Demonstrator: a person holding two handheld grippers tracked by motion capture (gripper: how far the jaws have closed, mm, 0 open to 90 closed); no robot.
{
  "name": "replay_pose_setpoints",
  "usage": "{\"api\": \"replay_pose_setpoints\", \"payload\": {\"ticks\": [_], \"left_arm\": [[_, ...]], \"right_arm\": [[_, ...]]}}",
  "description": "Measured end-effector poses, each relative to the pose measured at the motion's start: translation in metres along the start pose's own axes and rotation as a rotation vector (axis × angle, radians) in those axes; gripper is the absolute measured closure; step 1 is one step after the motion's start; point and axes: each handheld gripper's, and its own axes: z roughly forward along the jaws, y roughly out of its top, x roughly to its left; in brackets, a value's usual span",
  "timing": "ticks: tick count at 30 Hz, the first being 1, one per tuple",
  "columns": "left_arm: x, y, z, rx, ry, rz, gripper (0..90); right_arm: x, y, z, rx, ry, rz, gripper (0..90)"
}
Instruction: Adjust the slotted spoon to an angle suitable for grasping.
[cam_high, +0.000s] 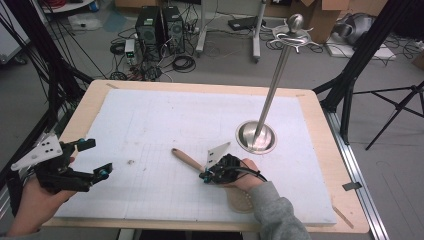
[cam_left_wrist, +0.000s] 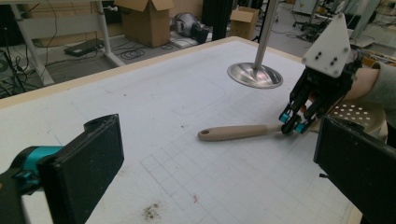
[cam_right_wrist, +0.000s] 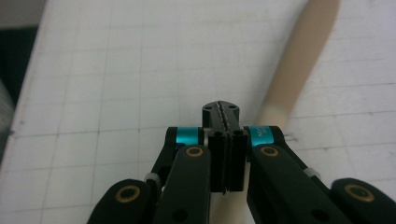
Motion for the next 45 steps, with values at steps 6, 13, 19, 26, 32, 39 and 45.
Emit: {"api": "replay_pose_setpoints", "payload": {"ticks": [6,13,19,26,32,39,45], "left_arm": [[0.001,-0.001,0.000,-0.003,0.001,-0.005,2.0],[0.000,0.000,0.001,-0.003,0.000,0.001,2.0],[0.000,-0.001,0.000,-0.001,0.003,-0.003,2.0],[0.000,-0.001,0.000,0.000,0.002,-0.001,2.0],[0.001,-0.001,0.000,-0.004,-0.001,-0.002,2.0],[0.001,0.001,-0.001,-0.012,-0.001,-0.003,2.0],[0.002,0.002,0.000,-0.013,0.000,-0.005,2.0]], "right_arm": [[-0.008,0.001,-0.021,-0.094,-0.136,0.103,90.0],[-0.015,-0.004,-0.012,0.005,-0.148,0.231,90.0],[-0.013,-0.003,-0.008,-0.017,-0.081,0.170,90.0],[-0.006,0.005,-0.005,-0.022,-0.031,0.086,90.0],[-0.005,0.004,-0.019,-0.070,-0.085,0.114,90.0],[0.000,0.004,-0.029,-0.079,-0.130,0.156,89.5],[0.007,0.000,-0.038,-0.105,-0.159,0.198,84.6]]}}
